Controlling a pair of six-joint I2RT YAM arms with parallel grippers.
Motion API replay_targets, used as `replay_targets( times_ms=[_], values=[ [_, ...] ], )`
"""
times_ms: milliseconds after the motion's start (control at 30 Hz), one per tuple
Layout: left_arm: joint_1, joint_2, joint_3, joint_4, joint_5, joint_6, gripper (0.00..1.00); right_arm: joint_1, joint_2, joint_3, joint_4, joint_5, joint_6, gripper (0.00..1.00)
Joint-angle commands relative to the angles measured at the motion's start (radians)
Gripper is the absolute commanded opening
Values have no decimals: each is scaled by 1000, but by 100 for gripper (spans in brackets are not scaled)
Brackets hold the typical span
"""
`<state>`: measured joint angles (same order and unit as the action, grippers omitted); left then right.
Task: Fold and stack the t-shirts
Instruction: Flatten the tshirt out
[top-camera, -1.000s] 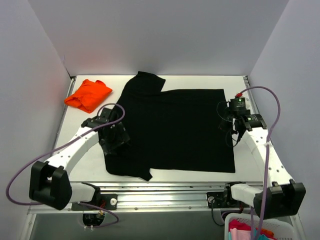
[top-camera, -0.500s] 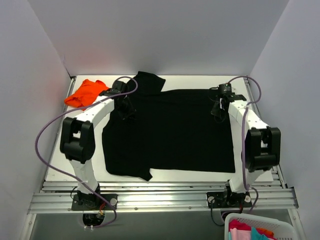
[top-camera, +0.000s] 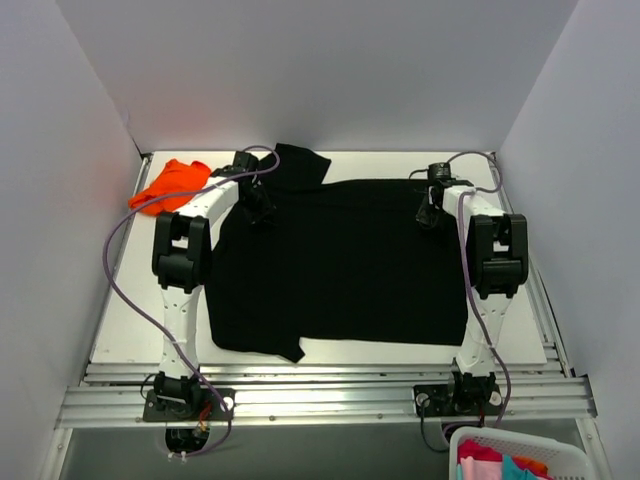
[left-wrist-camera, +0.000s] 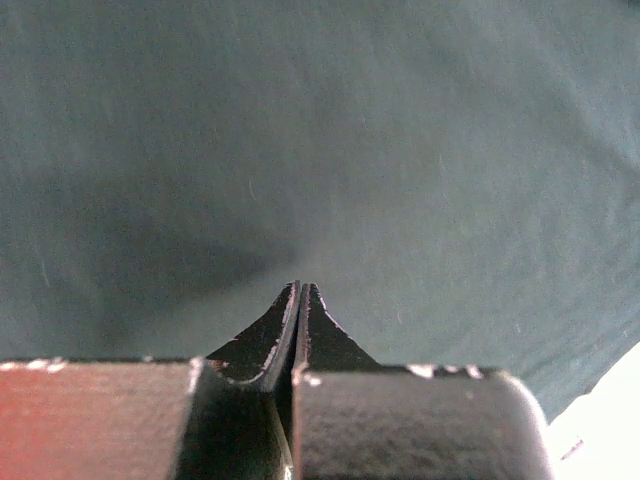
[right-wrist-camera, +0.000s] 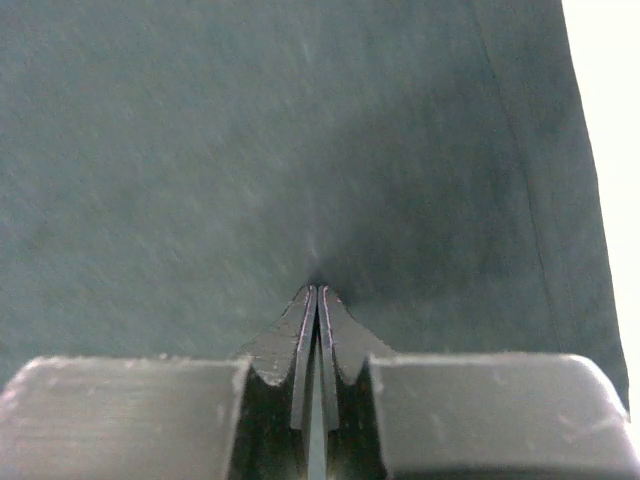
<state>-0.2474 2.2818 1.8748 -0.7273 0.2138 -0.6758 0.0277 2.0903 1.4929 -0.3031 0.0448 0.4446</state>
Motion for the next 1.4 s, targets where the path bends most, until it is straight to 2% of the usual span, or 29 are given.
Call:
replay_targets(
  times_ms=[0,200,333,367,500,733,800,833,867,900,967,1000,1133,1200,1300,1333,1367],
  values=[
    [26,82,107,-24,27,27,2,-17,65,55,1,21,-7,0],
    [53,235,248,-53,44,30,2,-23,187,180,-2,23,-4,0],
    [82,358,424,-110,65,33,2,-54,266,282,-30,32,-7,0],
    [89,367,419,-94,74,13,2,-55,289,300,-34,49,-1,0],
    [119,418,467,-72,91,18,2,-58,260,247,36,59,-4,0],
    [154,335,485,41,199,-1,4,-58,203,212,44,82,-6,0],
    [169,273,483,74,225,-21,20,-58,122,187,64,102,-3,14],
    [174,250,481,84,231,-25,33,-58,94,170,67,128,-3,26],
    [180,210,481,91,237,-39,47,-60,41,170,65,141,-3,57],
    [192,191,484,101,246,-45,73,-60,13,173,49,156,-3,69],
    [203,133,486,112,251,-57,87,-58,-56,193,24,188,-6,90],
    [214,110,481,117,256,-60,92,-60,-82,199,-6,197,-7,91],
    [235,-33,423,101,237,-51,93,-58,-276,193,-68,222,-6,92],
    [235,-166,356,74,202,-31,93,-58,-353,156,-97,221,3,92],
    [224,-401,117,48,104,-10,93,-60,-505,77,-149,193,32,91],
    [212,-465,-37,31,43,-14,93,-58,-582,49,-163,185,46,91],
    [205,-589,-118,-10,14,-24,93,-58,-620,20,-177,175,61,91]
  ],
)
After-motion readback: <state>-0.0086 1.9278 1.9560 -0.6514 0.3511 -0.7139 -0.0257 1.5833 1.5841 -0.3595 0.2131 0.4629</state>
